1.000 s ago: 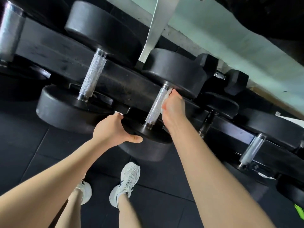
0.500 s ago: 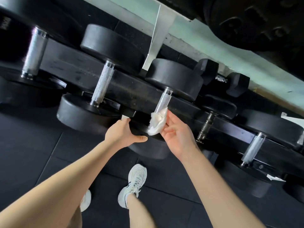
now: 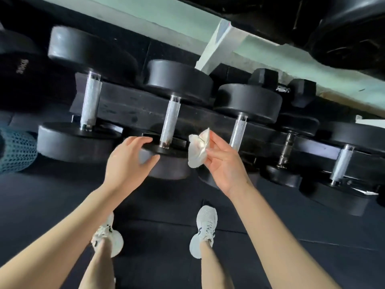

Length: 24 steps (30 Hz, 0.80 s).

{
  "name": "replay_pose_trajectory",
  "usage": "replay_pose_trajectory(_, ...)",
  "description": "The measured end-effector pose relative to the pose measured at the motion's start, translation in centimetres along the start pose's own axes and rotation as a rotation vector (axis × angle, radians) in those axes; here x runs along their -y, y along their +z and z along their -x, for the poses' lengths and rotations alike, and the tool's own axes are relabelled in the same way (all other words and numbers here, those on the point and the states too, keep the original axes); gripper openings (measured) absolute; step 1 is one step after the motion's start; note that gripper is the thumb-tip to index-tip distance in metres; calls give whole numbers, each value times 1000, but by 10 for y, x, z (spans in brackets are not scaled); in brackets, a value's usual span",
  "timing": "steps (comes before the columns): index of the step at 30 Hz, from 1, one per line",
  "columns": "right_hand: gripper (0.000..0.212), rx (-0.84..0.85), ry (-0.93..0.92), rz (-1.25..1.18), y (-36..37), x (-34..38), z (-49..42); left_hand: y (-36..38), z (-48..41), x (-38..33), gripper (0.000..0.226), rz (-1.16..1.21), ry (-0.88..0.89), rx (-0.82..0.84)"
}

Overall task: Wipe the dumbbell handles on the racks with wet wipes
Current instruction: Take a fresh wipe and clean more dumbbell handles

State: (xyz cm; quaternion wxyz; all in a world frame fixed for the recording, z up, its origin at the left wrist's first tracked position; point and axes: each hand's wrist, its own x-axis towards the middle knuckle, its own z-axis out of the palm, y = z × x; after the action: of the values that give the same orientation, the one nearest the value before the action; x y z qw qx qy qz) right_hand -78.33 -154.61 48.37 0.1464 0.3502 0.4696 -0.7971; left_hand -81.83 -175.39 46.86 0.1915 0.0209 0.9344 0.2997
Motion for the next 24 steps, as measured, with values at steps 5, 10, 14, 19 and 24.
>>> replay_pose_trajectory(5, 52, -154, -38, 88, 62, -24, 0, -32, -4, 48, 49, -13, -13, 98)
replay_pose_trajectory(10, 53, -311, -91, 189, 102, -33, -17, -36, -15, 63, 66, -17, -67, 242)
replay_pose_trajectory(14, 21, -368, -76, 326, 106, -36, -50, -25, -30, 57, 81, 2, -156, 342)
replay_pose_trajectory(19, 20, -405, -100, 390, 97, -31, -103, -1, -51, 56, 79, 55, -273, 432)
replay_pose_trajectory(24, 25, -509, -107, 657, 92, -52, -147, 11, -57, 63, 53, 176, -285, 370)
